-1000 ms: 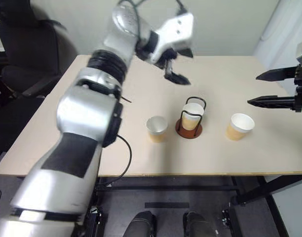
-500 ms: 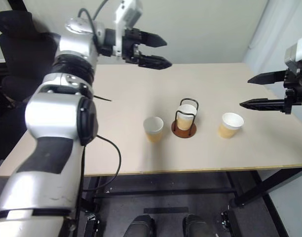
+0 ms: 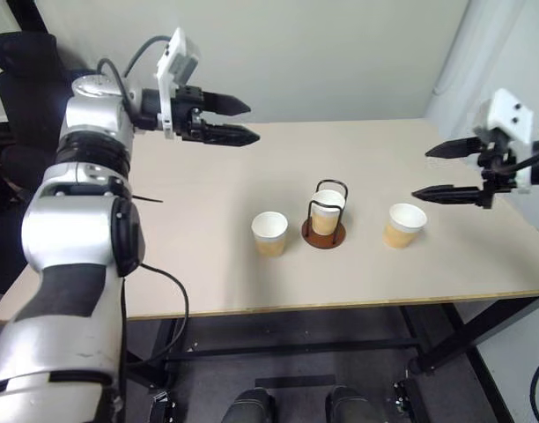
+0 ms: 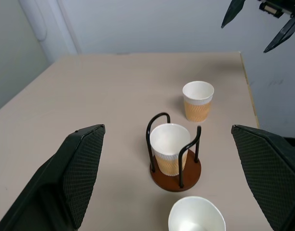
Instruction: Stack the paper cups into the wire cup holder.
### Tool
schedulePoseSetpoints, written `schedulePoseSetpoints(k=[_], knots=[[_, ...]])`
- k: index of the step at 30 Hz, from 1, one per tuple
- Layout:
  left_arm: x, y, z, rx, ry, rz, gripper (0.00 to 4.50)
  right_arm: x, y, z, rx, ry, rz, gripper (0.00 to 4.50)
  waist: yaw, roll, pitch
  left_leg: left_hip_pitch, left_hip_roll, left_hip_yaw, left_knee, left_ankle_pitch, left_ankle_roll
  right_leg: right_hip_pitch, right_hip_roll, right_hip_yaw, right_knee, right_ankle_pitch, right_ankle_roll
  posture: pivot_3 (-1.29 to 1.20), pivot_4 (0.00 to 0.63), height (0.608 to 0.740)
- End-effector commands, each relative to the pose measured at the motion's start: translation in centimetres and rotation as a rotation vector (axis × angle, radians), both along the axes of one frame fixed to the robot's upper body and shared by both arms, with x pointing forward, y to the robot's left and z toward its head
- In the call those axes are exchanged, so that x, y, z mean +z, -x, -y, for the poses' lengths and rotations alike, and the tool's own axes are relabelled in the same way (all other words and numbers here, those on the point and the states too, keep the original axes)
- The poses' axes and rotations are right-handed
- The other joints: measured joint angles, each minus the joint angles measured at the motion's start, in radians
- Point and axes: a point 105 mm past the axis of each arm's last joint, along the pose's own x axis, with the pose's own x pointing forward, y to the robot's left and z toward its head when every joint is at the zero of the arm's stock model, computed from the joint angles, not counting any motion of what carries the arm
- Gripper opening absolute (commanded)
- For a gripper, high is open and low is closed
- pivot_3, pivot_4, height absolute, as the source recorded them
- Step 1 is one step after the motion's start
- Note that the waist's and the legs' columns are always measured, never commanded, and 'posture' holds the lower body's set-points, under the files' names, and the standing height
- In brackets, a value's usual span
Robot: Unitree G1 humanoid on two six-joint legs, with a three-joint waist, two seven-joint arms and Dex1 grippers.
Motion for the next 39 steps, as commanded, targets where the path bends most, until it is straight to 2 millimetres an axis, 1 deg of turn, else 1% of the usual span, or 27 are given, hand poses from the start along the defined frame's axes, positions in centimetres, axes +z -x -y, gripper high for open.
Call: schedulePoseSetpoints(k=[1,3,5,6,7,9,10,12,13,15,16,17,19,20,22,23,24,26,28,29,30,32,33,34,36,37,39], knots=[[1.4,0.8,-0.1,-0.043,0.017,0.041,4.49,0.9,-0.5,-0.2,0.006,0.041,0.067,4.33,0.001,0.0,0.0,0.0,0.0,-0.001,0.0,0.0,0.0,0.0,-0.003,0.001,0.0,0.0,0.0,0.0,0.0,0.74],[1.3,0.8,-0.4,-0.039,0.02,0.039,4.49,0.4,-0.8,-0.2,0.012,0.063,0.064,4.33,0.0,-0.002,-0.001,-0.001,-0.001,0.001,-0.001,0.0,0.0,-0.001,0.001,0.0,-0.001,0.0,0.0,0.0,0.0,0.74],[1.1,0.8,-0.6,-0.035,0.021,0.036,4.49,0.1,-0.9,-0.3,0.021,0.07,0.057,4.33,0.0,-0.003,-0.002,-0.001,0.001,0.0,-0.002,0.0,0.0,0.0,-0.004,0.003,-0.002,0.0,0.0,0.0,0.0,0.74],[1.1,0.8,-0.7,-0.032,0.021,0.035,4.49,0.0,-0.9,-0.3,0.026,0.073,0.054,4.33,0.0,-0.003,-0.002,-0.001,-0.001,0.002,-0.004,0.0,0.0,-0.002,0.001,0.001,-0.002,0.0,-0.001,0.0,0.0,0.74],[1.1,0.9,-0.8,-0.031,0.022,0.034,4.49,0.0,-1.0,-0.3,0.029,0.074,0.051,4.33,0.0,-0.003,-0.002,-0.002,0.0,0.001,-0.004,0.0,0.0,-0.002,-0.005,0.007,-0.002,0.0,0.0,0.0,0.0,0.74],[1.1,0.9,-0.9,-0.029,0.024,0.032,4.49,-0.1,-1.1,-0.3,0.031,0.08,0.05,4.33,0.0,-0.004,-0.002,-0.001,-0.001,0.004,-0.006,0.0,0.0,-0.004,0.001,0.003,-0.002,-0.001,-0.001,0.0,0.0,0.74],[1.1,0.9,-1.0,-0.027,0.025,0.031,4.49,-0.3,-1.1,-0.3,0.032,0.088,0.049,4.33,-0.001,-0.004,-0.003,-0.001,0.001,0.002,-0.006,0.0,0.0,-0.003,-0.005,0.009,-0.002,-0.001,0.0,0.0,0.0,0.74],[1.0,0.9,-1.2,-0.023,0.028,0.029,4.49,-0.6,-1.3,-0.4,0.036,0.097,0.046,4.33,-0.002,-0.004,-0.003,-0.001,-0.001,0.005,-0.009,0.0,-0.001,-0.005,0.001,0.005,-0.002,-0.002,-0.001,0.0,0.0,0.74],[0.9,0.9,-1.3,-0.022,0.03,0.028,4.49,-0.7,-1.3,-0.4,0.037,0.098,0.044,4.33,-0.004,-0.005,-0.003,-0.001,0.001,0.004,-0.008,0.0,-0.001,-0.004,-0.004,0.01,-0.002,-0.002,-0.001,0.0,0.0,0.74],[0.9,0.9,-1.3,-0.023,0.031,0.027,4.49,-1.0,-1.4,-0.6,0.041,0.106,0.042,4.33,-0.004,-0.005,-0.003,0.0,-0.001,0.006,-0.01,0.0,-0.001,-0.006,0.002,0.006,-0.001,-0.002,-0.001,0.0,0.0,0.74],[0.8,0.9,-1.3,-0.022,0.032,0.027,4.49,-1.1,-1.5,-0.7,0.042,0.106,0.041,4.33,-0.006,-0.006,-0.004,-0.001,0.001,0.004,-0.009,0.0,-0.001,-0.005,-0.003,0.011,-0.002,-0.001,-0.001,0.0,0.0,0.74],[0.8,0.9,-1.3,-0.022,0.033,0.027,4.49,-1.2,-1.6,-0.7,0.043,0.106,0.04,4.33,-0.007,-0.006,-0.004,0.0,0.0,0.005,-0.01,0.0,-0.001,-0.006,0.002,0.007,-0.002,-0.001,-0.001,0.0,0.0,0.74],[0.8,0.9,-1.3,-0.023,0.032,0.028,4.49,-1.2,-1.6,-0.8,0.047,0.102,0.037,4.33,-0.007,-0.006,-0.004,0.0,0.001,0.003,-0.01,0.0,-0.001,-0.005,-0.002,0.01,-0.002,-0.002,-0.001,0.0,0.0,0.74],[0.8,0.9,-1.3,-0.023,0.03,0.028,4.49,-1.2,-1.5,-0.9,0.049,0.102,0.036,4.33,-0.007,-0.006,-0.004,0.0,0.0,0.005,-0.01,0.0,-0.001,-0.006,0.003,0.006,-0.002,-0.002,-0.002,0.0,0.0,0.74],[0.7,0.9,-1.3,-0.022,0.029,0.025,4.49,-1.2,-1.5,-0.8,0.051,0.101,0.035,4.33,-0.007,-0.007,-0.005,0.0,0.0,0.003,-0.01,0.0,-0.001,-0.005,-0.002,0.009,-0.002,-0.002,-0.002,0.0,0.0,0.74],[0.7,0.9,-1.3,-0.021,0.029,0.024,4.49,-1.2,-1.5,-0.8,0.052,0.101,0.035,4.33,-0.008,-0.007,-0.005,0.0,-0.001,0.005,-0.01,0.0,-0.001,-0.006,0.003,0.006,-0.002,-0.002,-0.002,0.0,0.0,0.74],[0.6,0.9,-1.3,-0.02,0.028,0.023,4.49,-1.2,-1.4,-0.7,0.052,0.104,0.034,4.33,-0.007,-0.008,-0.005,0.0,0.0,0.003,-0.01,0.0,-0.001,-0.005,-0.001,0.009,-0.003,-0.002,-0.002,0.0,0.0,0.74],[0.6,0.9,-1.4,-0.018,0.027,0.022,4.49,-1.3,-1.3,-0.6,0.055,0.111,0.03,4.33,-0.008,-0.008,-0.005,0.0,-0.001,0.005,-0.011,0.0,-0.002,-0.006,0.003,0.006,-0.002,-0.002,-0.002,0.0,0.0,0.74],[0.5,0.9,-1.4,-0.018,0.027,0.022,4.49,-1.4,-1.2,-0.5,0.059,0.117,0.021,4.33,-0.009,-0.009,-0.006,-0.001,0.001,0.003,-0.01,0.0,-0.002,-0.006,-0.003,0.011,-0.002,-0.002,-0.002,0.0,0.0,0.74],[0.6,0.9,-1.4,-0.019,0.029,0.022,4.49,-1.6,-1.1,-0.4,0.062,0.13,0.013,4.33,-0.008,-0.009,-0.006,0.0,0.0,0.005,-0.011,0.0,-0.002,-0.007,0.003,0.007,-0.001,-0.002,-0.003,0.0,0.0,0.74],[0.5,0.9,-1.4,-0.019,0.03,0.022,4.49,-1.8,-1.1,-0.4,0.065,0.14,0.008,4.33,-0.008,-0.009,-0.006,-0.001,0.0,0.003,-0.011,0.0,-0.002,-0.006,-0.002,0.01,-0.003,-0.002,-0.003,0.0,0.0,0.74],[0.4,0.9,-1.4,-0.023,0.033,0.02,4.49,-2.8,-1.1,-0.5,0.078,0.166,-0.015,4.33,-0.008,-0.011,-0.007,0.0,0.0,0.004,-0.011,0.0,-0.003,-0.007,0.003,0.007,-0.002,-0.002,-0.003,0.0,0.0,0.74],[0.3,0.9,-1.3,-0.025,0.035,0.019,4.49,-3.2,-1.2,-0.5,0.08,0.178,-0.021,4.33,-0.008,-0.011,-0.008,0.0,0.001,0.002,-0.011,-0.001,-0.003,-0.006,-0.001,0.011,-0.003,-0.002,-0.003,0.0,0.0,0.74],[0.2,0.9,-1.3,-0.026,0.036,0.018,4.49,-3.5,-1.2,-0.5,0.082,0.187,-0.024,4.33,-0.009,-0.012,-0.008,0.0,0.0,0.003,-0.011,-0.001,-0.003,-0.007,0.004,0.007,-0.002,-0.003,-0.003,0.0,0.0,0.74],[0.1,0.9,-1.1,-0.033,0.044,0.018,4.49,-3.8,-1.7,-0.3,0.069,0.205,-0.016,4.33,-0.009,-0.012,-0.009,0.0,0.001,0.001,-0.011,-0.001,-0.004,-0.006,-0.002,0.01,-0.002,-0.002,-0.003,0.0,0.0,0.74],[0.0,0.9,-1.0,-0.039,0.048,0.018,4.49,-3.9,-2.0,-0.1,0.06,0.209,-0.012,4.33,-0.009,-0.012,-0.009,0.0,0.0,0.002,-0.011,-0.001,-0.004,-0.007,0.003,0.008,-0.001,-0.002,-0.003,0.0,0.0,0.74],[-0.3,0.9,-0.8,-0.048,0.054,0.019,4.49,-3.9,-2.4,0.1,0.048,0.216,-0.003,4.33,-0.008,-0.012,-0.009,0.0,0.001,0.0,-0.01,-0.001,-0.004,-0.006,-0.002,0.012,-0.002,-0.002,-0.003,0.0,0.0,0.74]])
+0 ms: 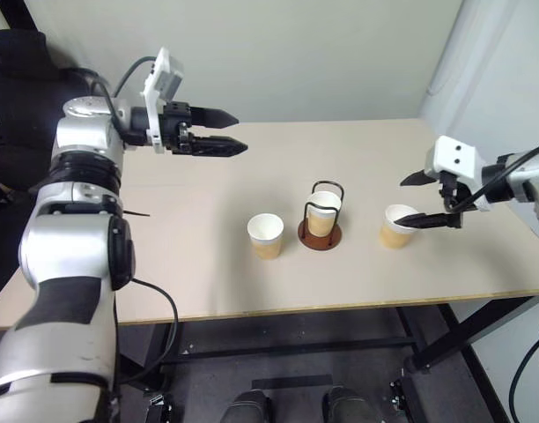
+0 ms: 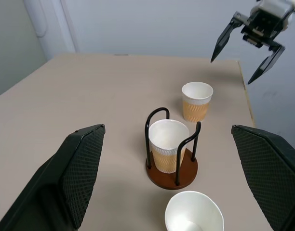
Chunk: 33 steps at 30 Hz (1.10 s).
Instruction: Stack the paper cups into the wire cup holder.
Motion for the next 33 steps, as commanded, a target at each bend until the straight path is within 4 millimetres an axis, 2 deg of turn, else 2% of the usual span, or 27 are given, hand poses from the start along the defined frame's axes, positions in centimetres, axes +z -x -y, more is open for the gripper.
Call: schedulePoseSetpoints(k=[1,9,10,11,12,14,24,33], knots=[[0.8,0.6,0.7,-0.065,0.018,0.046,4.49,1.2,-0.8,0.2,-0.009,0.018,0.068,4.33,0.0,0.0,-0.001,0.0,-0.001,0.001,0.0,0.0,0.0,0.0,0.003,-0.003,0.001,0.0,0.0,0.0,0.0,0.74],[-1.9,2.0,1.4,-0.159,-0.078,0.057,4.49,1.0,-2.0,0.1,-0.013,0.03,0.083,4.33,-0.002,0.001,-0.003,0.0,0.001,0.0,0.0,0.0,-0.001,0.0,0.001,-0.003,0.0,0.001,0.0,0.0,0.0,0.74],[-2.0,2.1,1.4,-0.166,-0.086,0.059,4.49,0.9,-2.1,0.1,-0.012,0.038,0.082,4.33,-0.001,0.001,-0.003,0.0,0.001,0.0,0.0,0.0,-0.001,0.0,0.003,-0.004,0.0,0.001,0.0,0.0,0.15,0.74],[-2.0,2.2,1.5,-0.172,-0.09,0.06,4.49,0.8,-2.2,0.2,-0.011,0.045,0.08,4.33,0.002,0.004,0.021,0.0,0.002,-0.001,0.0,0.0,-0.001,0.0,0.0,-0.001,0.0,0.001,0.0,0.0,0.15,0.74],[-1.9,2.2,1.5,-0.178,-0.092,0.06,4.49,0.7,-2.2,0.2,-0.009,0.052,0.077,4.33,0.001,0.004,0.03,0.008,0.001,-0.002,-0.001,0.0,-0.002,0.009,0.001,0.0,-0.005,0.002,-0.002,0.0,0.15,0.74],[-1.8,2.3,1.6,-0.186,-0.089,0.061,4.49,0.5,-2.3,0.3,-0.007,0.067,0.068,4.33,0.002,0.004,0.039,0.007,0.001,-0.003,-0.007,0.006,-0.003,0.01,-0.002,0.002,-0.011,0.006,-0.002,0.0,0.15,0.74],[-1.8,2.4,1.8,-0.2,-0.086,0.058,4.49,-2.3,-2.4,1.5,0.017,0.219,0.016,4.33,0.007,0.004,0.051,-0.003,0.001,-0.004,-0.017,0.005,-0.004,0.0,-0.002,-0.001,-0.02,0.007,0.001,0.0,0.15,0.74],[-1.6,2.3,1.7,-0.19,-0.085,0.054,4.49,-2.0,-1.4,2.3,0.038,0.254,-0.016,4.33,0.01,0.005,0.056,-0.009,0.003,-0.005,-0.019,0.002,-0.01,0.0,-0.001,-0.003,-0.033,0.007,0.003,0.0,0.15,0.74]])
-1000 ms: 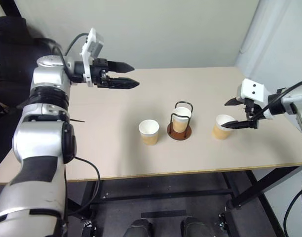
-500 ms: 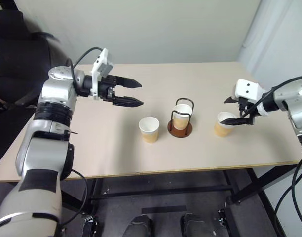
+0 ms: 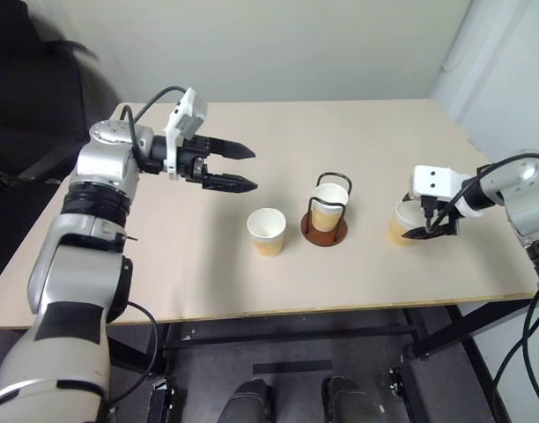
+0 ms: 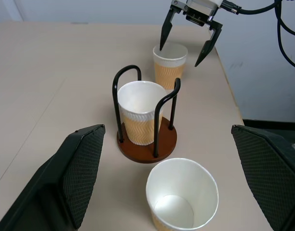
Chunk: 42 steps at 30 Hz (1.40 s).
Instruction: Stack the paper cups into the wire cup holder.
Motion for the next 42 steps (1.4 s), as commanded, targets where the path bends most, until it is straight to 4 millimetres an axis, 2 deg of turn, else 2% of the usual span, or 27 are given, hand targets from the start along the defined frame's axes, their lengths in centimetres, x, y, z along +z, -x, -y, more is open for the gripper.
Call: schedulePoseSetpoints(k=[1,8,25,28,29,38,39,42], knots=[[1.8,0.5,0.1,-0.041,0.012,0.045,4.49,1.4,0.4,0.2,0.016,0.014,0.035,4.33,0.001,0.0,0.0,-0.001,0.0,0.0,0.0,0.0,-0.001,0.0,0.0,0.0,-0.001,0.0,0.0,0.0,0.15,0.74],[1.8,0.4,0.5,-0.048,0.013,0.045,4.49,0.7,0.9,0.6,0.024,0.054,0.015,4.33,0.006,-0.001,0.003,-0.003,0.0,-0.001,0.001,-0.005,-0.003,-0.001,-0.001,0.0,-0.004,-0.001,0.0,0.0,0.15,0.74],[1.7,0.6,0.5,-0.064,0.011,0.058,4.49,-1.0,0.1,1.9,0.006,0.125,-0.008,4.33,0.008,0.0,0.012,-0.006,0.0,-0.005,0.001,-0.007,-0.005,-0.003,0.0,0.0,-0.004,0.0,0.002,0.0,0.15,0.74],[1.7,0.6,0.5,-0.062,0.01,0.056,4.5,-0.9,0.0,1.8,0.01,0.13,-0.004,3.79,0.008,0.001,0.014,-0.006,0.0,-0.005,0.001,-0.007,-0.006,-0.004,0.0,-0.001,-0.004,0.0,0.002,0.0,0.15,0.74],[1.7,0.6,0.5,-0.062,0.009,0.056,4.5,-0.8,0.0,1.8,0.011,0.132,-0.004,3.47,0.008,0.001,0.015,-0.007,0.0,-0.006,0.001,-0.007,-0.006,-0.004,0.0,-0.001,-0.004,0.0,0.003,0.0,0.15,0.74],[1.7,0.6,0.5,-0.064,0.003,0.057,4.5,0.0,0.3,2.1,0.008,0.14,-0.008,0.23,0.009,0.002,0.016,-0.008,0.0,-0.009,0.0,-0.007,-0.007,-0.004,0.0,-0.003,-0.006,0.001,0.004,0.0,0.15,0.74],[1.6,0.6,0.6,-0.064,0.003,0.057,4.5,0.1,0.4,2.1,0.009,0.14,-0.009,0.01,0.009,0.002,0.016,-0.008,0.0,-0.009,0.0,-0.007,-0.007,-0.004,0.0,-0.003,-0.006,0.001,0.004,0.0,0.15,0.74],[1.6,0.5,0.6,-0.065,0.002,0.055,4.5,0.5,0.6,2.0,0.011,0.138,-0.009,0.01,0.009,0.002,0.016,-0.008,0.0,-0.01,0.0,-0.008,-0.008,-0.004,0.0,-0.003,-0.006,0.001,0.004,0.0,0.15,0.74]])
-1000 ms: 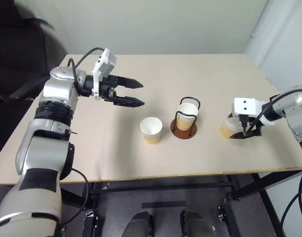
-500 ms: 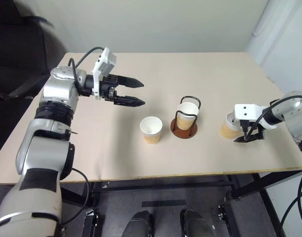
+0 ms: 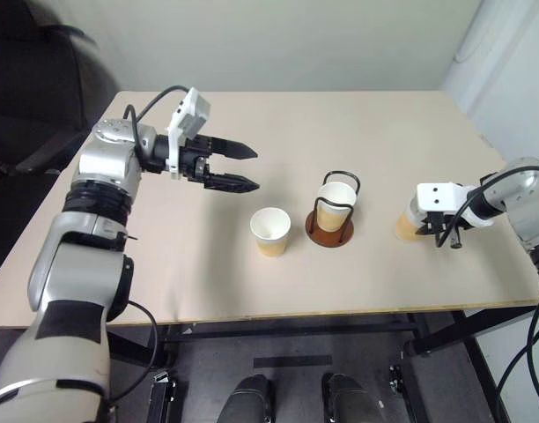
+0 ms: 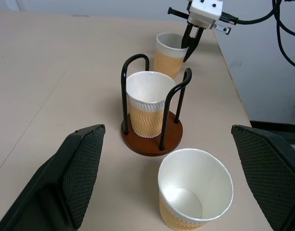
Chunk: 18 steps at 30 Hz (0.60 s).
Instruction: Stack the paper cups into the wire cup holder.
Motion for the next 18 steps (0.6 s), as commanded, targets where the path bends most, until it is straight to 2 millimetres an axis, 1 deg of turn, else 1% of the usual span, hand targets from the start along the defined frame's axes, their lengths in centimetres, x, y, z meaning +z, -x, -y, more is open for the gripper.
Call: schedulePoseSetpoints(k=[1,4,7,10,14,18], knots=[[1.6,0.5,0.3,-0.049,0.007,0.05,4.5,2.0,0.2,0.2,0.004,0.001,0.049,0.01,0.0,0.0,0.0,0.0,0.0,0.0,0.0,0.0,0.0,0.0,0.0,0.0,0.0,0.0,0.0,0.0,0.15,0.74],[1.5,0.5,0.3,-0.05,0.006,0.049,4.5,2.4,0.4,0.2,0.007,0.004,0.054,0.01,0.0,0.0,0.0,0.0,0.0,-0.001,0.0,0.0,0.0,0.0,0.0,0.0,-0.001,0.0,-0.001,0.0,0.15,0.74],[1.5,0.4,0.3,-0.049,0.003,0.048,4.5,3.3,0.6,-0.4,0.026,0.0,0.077,0.01,0.0,0.0,0.001,0.0,0.0,-0.001,0.0,0.0,-0.001,0.0,0.0,0.0,-0.001,-0.001,-0.001,0.0,0.15,0.74],[1.4,0.4,0.3,-0.048,0.0,0.047,4.5,5.4,0.8,-1.9,0.066,-0.034,0.122,0.01,0.0,0.001,0.001,0.0,0.0,-0.001,0.0,0.0,-0.001,0.0,0.0,0.0,-0.001,-0.001,-0.002,0.0,0.15,0.74],[1.3,0.4,0.4,-0.049,-0.003,0.045,4.5,8.6,1.3,-4.7,0.124,-0.104,0.19,0.01,0.0,0.002,0.004,0.0,0.0,-0.001,0.0,0.0,-0.002,0.0,0.001,0.0,-0.001,-0.003,-0.005,0.0,0.15,0.74],[1.3,0.3,0.6,-0.052,-0.002,0.043,4.5,11.5,1.8,-6.7,0.173,-0.146,0.256,0.01,0.001,0.002,0.004,-0.001,0.0,-0.003,-0.001,0.0,-0.002,0.0,0.002,-0.001,0.0,-0.004,-0.007,0.0,0.15,0.74]])
